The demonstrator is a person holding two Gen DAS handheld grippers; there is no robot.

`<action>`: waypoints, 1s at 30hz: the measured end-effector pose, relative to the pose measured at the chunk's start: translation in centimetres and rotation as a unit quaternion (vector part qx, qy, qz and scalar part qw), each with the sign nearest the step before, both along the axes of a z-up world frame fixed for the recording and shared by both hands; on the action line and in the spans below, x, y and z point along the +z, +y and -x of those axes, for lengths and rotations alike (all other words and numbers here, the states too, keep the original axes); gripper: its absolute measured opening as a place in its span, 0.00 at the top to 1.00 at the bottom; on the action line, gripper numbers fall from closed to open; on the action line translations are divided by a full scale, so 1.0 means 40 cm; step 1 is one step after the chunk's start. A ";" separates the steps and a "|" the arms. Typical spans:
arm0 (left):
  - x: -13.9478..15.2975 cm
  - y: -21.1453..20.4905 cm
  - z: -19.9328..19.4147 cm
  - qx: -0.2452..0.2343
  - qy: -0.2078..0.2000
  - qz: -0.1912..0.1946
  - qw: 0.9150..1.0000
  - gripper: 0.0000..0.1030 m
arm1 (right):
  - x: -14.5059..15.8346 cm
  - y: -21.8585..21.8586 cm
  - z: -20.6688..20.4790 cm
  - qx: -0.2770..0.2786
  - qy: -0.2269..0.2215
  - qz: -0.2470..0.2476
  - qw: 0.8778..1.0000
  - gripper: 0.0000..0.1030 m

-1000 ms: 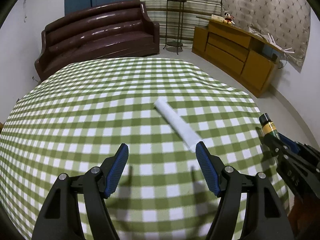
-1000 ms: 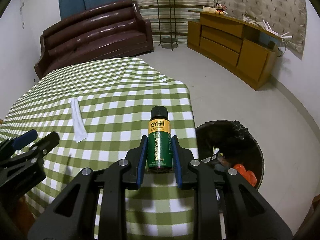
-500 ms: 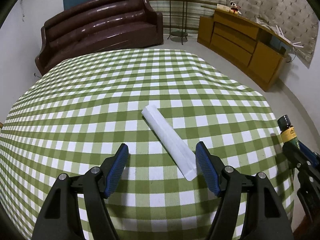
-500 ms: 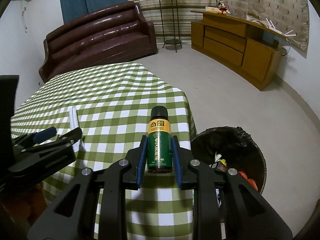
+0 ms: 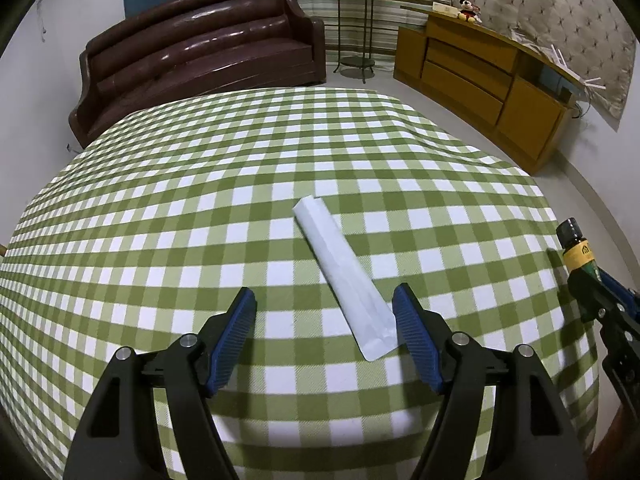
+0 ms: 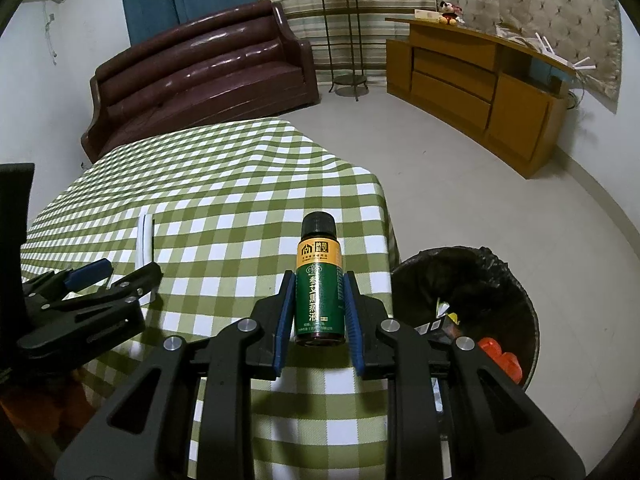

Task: Collect trash
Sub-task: 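Lift the spray can with the right gripper while the left gripper approaches the white roll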

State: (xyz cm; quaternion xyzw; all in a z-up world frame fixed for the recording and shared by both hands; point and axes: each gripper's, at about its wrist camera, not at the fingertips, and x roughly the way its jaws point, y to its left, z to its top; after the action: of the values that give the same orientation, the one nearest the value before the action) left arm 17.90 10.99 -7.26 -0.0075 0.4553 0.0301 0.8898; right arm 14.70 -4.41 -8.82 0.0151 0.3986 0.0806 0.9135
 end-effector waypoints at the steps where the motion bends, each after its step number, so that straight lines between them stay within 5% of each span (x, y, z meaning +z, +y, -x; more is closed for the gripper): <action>1: -0.003 0.009 0.008 0.000 0.001 0.002 1.000 0.32 | -0.001 0.002 0.001 0.000 0.001 0.000 1.000 0.77; 13: -0.007 0.070 0.065 0.005 0.003 0.002 1.000 0.32 | -0.003 0.007 0.005 0.002 0.002 0.000 1.000 0.77; 25: 0.003 0.082 0.008 0.003 -0.001 0.004 1.000 0.33 | -0.005 0.016 0.009 0.005 0.002 0.002 1.000 0.77; 30: 0.007 0.073 0.009 -0.008 -0.008 0.000 1.000 0.43 | -0.004 0.016 0.009 0.005 0.003 0.002 1.000 0.77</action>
State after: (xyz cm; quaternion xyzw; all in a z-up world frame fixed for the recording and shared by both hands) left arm 17.54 13.92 -6.98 -0.0041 0.4484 0.0231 0.8935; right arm 14.32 -3.76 -8.98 0.0117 0.4014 0.0846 0.9119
